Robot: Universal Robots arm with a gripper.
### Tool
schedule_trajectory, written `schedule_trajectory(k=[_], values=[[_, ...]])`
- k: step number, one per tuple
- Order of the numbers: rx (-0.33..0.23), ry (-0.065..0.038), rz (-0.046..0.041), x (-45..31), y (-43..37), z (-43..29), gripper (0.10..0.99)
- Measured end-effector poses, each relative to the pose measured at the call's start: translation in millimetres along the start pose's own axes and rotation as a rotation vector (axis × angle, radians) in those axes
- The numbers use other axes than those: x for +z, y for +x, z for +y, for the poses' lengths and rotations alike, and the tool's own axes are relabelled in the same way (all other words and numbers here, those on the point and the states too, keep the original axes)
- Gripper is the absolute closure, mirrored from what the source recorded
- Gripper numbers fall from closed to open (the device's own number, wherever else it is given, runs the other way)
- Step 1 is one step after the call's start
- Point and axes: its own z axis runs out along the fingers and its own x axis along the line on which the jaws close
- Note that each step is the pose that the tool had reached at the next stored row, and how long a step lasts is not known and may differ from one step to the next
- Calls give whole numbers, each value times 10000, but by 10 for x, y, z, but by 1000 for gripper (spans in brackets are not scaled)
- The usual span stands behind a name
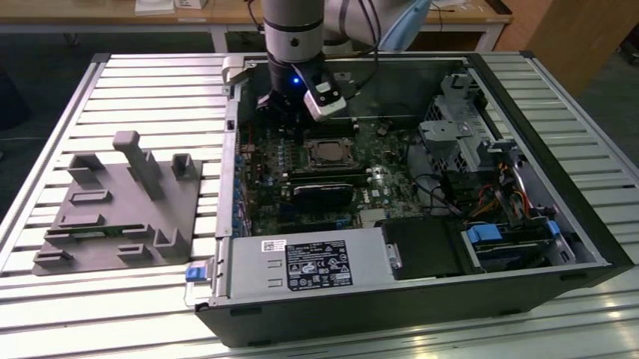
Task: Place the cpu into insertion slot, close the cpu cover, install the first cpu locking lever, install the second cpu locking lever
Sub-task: 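Install the first cpu locking lever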
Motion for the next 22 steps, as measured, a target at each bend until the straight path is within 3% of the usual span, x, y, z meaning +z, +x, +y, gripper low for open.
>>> schedule_trajectory(k=[12, 18, 22], values=[[3, -54, -51, -139, 1, 2, 980], [16, -484, -39, -142, 71, -3, 980], [30, -901, -14, -143, 112, -7, 980]])
